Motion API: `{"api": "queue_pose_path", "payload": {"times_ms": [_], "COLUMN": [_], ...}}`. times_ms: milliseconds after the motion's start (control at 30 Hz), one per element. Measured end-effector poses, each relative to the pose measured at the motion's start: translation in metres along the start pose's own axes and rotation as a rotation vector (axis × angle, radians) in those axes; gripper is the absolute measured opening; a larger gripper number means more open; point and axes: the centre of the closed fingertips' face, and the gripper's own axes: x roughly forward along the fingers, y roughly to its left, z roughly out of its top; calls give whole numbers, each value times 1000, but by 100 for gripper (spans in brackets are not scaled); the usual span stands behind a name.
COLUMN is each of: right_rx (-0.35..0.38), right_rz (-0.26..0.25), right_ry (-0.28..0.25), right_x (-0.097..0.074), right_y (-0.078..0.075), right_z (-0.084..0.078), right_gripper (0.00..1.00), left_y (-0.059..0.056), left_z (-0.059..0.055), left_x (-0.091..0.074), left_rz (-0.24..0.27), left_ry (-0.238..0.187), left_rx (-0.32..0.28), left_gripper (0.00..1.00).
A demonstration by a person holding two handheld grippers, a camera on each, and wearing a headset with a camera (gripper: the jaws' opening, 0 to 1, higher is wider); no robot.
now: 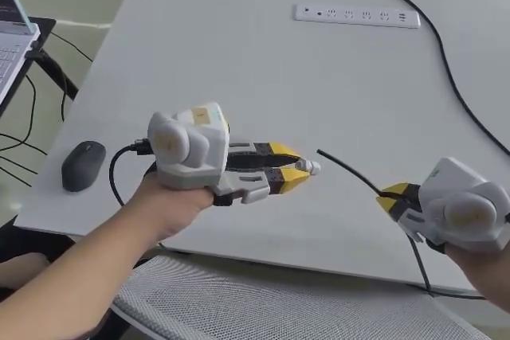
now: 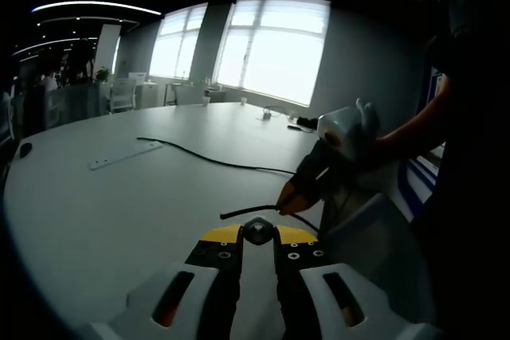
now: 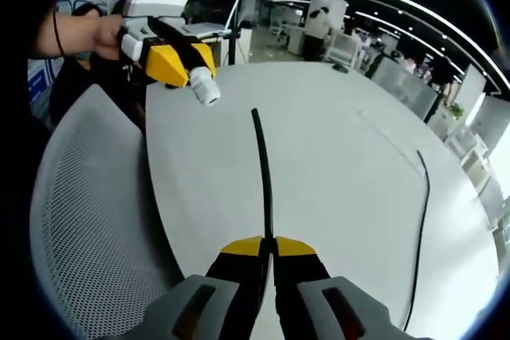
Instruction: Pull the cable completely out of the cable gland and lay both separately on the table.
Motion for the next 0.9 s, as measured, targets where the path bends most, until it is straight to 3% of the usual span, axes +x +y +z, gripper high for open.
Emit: {"api": "queue_pose_path", "payload": {"times_ms": [467,900], "right_rx": [-6,-11], "right_rz": [-1,-5], "right_ry": [-2,6], "right_x": [7,23], "right_y": [-8,-15], "right_z": [19,41], "right_gripper": [0,0], "left_y": [6,13], "left_z": [-5,-18], "left_x": [-6,-13], "left_rz": [-5,-12], "left_ry": [-4,3], "left_rx": [2,-10], "left_gripper": [15,16]}}
